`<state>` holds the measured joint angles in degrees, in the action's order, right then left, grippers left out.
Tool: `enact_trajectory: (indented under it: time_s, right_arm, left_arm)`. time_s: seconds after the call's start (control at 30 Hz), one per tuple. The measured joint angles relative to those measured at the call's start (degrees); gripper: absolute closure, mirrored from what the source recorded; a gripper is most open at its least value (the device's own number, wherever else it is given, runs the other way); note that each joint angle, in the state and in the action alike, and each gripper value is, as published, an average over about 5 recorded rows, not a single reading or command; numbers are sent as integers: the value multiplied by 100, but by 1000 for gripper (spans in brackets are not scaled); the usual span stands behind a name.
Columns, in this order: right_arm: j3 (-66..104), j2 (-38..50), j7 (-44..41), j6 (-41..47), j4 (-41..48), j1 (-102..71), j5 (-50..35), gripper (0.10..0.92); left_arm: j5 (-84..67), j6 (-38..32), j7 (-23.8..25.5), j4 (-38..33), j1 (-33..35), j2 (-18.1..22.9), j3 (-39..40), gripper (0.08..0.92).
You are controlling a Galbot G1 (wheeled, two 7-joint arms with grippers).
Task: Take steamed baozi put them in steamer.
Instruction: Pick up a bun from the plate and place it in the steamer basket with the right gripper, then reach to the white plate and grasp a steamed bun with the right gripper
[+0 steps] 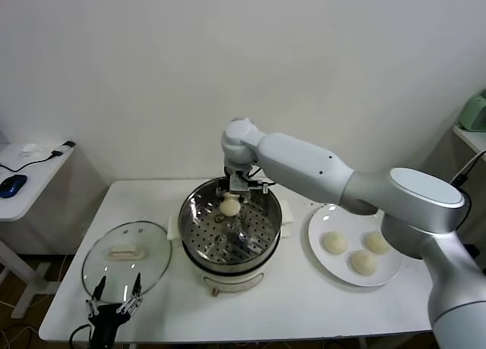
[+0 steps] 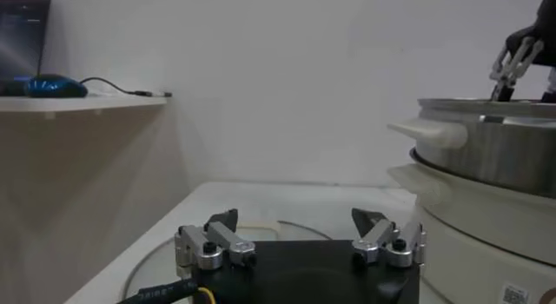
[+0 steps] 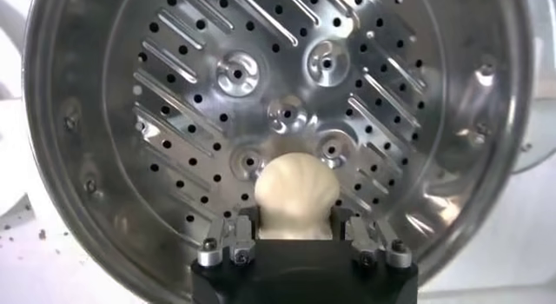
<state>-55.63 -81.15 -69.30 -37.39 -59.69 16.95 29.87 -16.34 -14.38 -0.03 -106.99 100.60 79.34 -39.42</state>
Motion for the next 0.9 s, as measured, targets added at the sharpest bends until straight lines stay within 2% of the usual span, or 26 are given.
enact_trajectory:
  time_s: [0.13, 0.4, 0.5, 0.67, 0.9]
  right_arm:
    - [-1, -67, 6, -44, 84, -78, 90, 454]
    - [86, -68, 71, -38, 130, -103, 174, 255]
    - [166, 39, 24, 77, 11, -14, 39, 212]
    - [208, 475, -128, 641, -357, 290, -617, 203]
    - [1, 1499, -249, 2063, -613, 835, -2134, 203]
  left_arm:
    - [-2, -5, -13, 14, -9, 6, -8, 177]
    - [-3, -5, -34, -5, -2, 19, -30, 177]
    - [-2, -4, -36, -12, 0, 21, -36, 177]
    - [5, 7, -37, -20, -3, 23, -40, 177]
    - [38, 29, -44, -45, -14, 22, 2, 177]
